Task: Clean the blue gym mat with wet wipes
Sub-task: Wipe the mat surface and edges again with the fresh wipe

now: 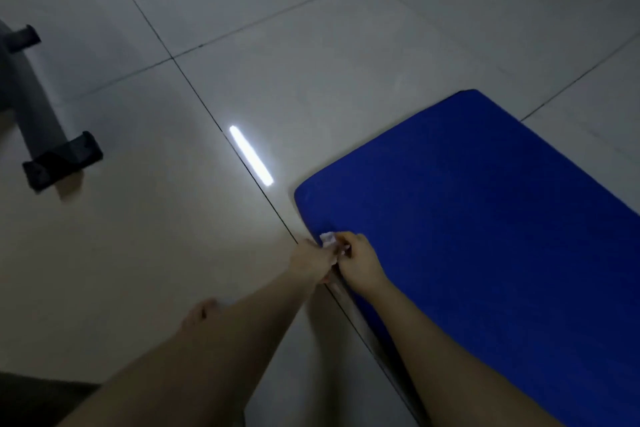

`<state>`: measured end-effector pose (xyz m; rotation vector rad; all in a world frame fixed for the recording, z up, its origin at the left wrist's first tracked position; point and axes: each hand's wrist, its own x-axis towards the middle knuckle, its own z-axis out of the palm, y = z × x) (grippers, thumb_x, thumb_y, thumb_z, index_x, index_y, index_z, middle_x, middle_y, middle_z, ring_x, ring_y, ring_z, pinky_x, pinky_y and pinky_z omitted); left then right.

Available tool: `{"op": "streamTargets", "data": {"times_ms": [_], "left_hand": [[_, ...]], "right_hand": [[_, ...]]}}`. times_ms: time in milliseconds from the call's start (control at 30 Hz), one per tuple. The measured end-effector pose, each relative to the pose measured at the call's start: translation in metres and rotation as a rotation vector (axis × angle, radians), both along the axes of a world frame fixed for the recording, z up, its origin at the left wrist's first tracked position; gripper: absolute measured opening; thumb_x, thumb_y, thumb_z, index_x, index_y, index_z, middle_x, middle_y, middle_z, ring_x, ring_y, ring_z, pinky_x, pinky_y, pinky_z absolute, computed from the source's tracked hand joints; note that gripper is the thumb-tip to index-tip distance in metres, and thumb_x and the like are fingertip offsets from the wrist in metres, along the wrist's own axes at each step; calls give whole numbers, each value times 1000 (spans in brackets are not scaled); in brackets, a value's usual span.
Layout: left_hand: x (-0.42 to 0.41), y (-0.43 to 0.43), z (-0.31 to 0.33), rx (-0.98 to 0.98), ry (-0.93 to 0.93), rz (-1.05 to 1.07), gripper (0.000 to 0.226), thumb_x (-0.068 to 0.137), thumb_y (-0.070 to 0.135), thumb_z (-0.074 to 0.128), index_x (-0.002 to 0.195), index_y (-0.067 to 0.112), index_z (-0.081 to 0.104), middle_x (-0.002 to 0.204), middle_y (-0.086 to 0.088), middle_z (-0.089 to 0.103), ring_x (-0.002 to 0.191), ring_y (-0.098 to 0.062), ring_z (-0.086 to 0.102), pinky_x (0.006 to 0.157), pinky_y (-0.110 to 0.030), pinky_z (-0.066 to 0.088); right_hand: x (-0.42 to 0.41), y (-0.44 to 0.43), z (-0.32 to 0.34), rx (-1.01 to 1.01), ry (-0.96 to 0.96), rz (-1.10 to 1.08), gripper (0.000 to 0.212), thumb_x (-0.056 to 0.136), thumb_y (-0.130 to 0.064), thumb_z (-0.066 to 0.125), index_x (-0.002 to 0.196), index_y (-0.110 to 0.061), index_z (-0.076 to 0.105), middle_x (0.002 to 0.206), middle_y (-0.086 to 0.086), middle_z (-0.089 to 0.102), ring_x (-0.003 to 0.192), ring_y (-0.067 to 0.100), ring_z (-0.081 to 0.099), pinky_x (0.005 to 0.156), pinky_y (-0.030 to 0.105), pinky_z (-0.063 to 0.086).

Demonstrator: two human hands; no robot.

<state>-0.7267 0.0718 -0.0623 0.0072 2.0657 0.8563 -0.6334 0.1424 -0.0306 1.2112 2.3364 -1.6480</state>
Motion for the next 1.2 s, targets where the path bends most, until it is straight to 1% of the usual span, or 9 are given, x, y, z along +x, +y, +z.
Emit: {"op": "streamTargets", "data": {"times_ms": [100,200,333,500,600,733,900,1000,1200], "left_hand": [[29,-1,-13,66,40,115,33,94,38,68,80,7,68,73,-10,69,68,-23,70,59,-33,58],[22,-3,-12,105,114,140,29,98,28,64,78,6,68,79,-11,69,77,-29,67,60,-30,50],[-37,4,-9,95,301,34,27,100,18,58,106,-5,72,103,-20,72,96,-32,69,83,-35,55],[-70,22,-20,38,453,32,28,100,20,57,104,-6,63,103,-19,68,92,-28,65,78,-32,50],[-50,29,-24,78,570,2,18,100,14,53,88,3,61,89,-12,65,79,-20,57,71,-28,44],[-15,14,-19,126,623,-221,34,99,14,54,67,21,45,68,3,50,61,-8,47,56,-18,33],[75,-15,-21,129,444,-484,18,103,31,53,91,19,59,90,3,61,77,-6,59,75,-22,51],[105,-22,-21,177,496,-604,22,103,31,52,83,23,54,83,8,54,68,-1,50,65,-15,40],[-17,1,-18,-2,635,-224,18,102,22,54,88,13,61,84,-2,60,76,-15,57,71,-25,38]], "right_hand": [[22,1,5,-11,-45,9,43,100,-10,51,143,-11,47,137,12,47,109,18,55,92,26,48],[59,14,5,221,-306,-2,40,96,-35,61,129,-14,52,126,8,52,88,19,60,75,37,54],[122,33,-5,91,-689,110,92,78,-72,68,142,-13,38,138,6,49,110,20,57,81,36,54],[133,30,-24,171,-740,239,108,75,-69,74,150,-8,25,143,13,45,121,27,54,95,39,53],[129,37,-27,188,-747,291,107,74,-71,73,147,-5,29,137,13,51,120,27,54,94,36,51],[126,40,-28,198,-732,319,101,74,-69,74,142,-6,35,134,10,54,117,26,56,95,37,51],[123,39,-28,230,-738,301,93,75,-64,76,137,-6,38,127,10,58,110,24,59,86,33,51],[123,37,-30,249,-743,301,86,78,-62,74,132,-4,41,120,10,60,98,21,58,77,30,46],[120,35,-30,226,-803,254,107,70,-67,80,144,-5,32,136,12,53,120,26,55,95,34,50]]}}
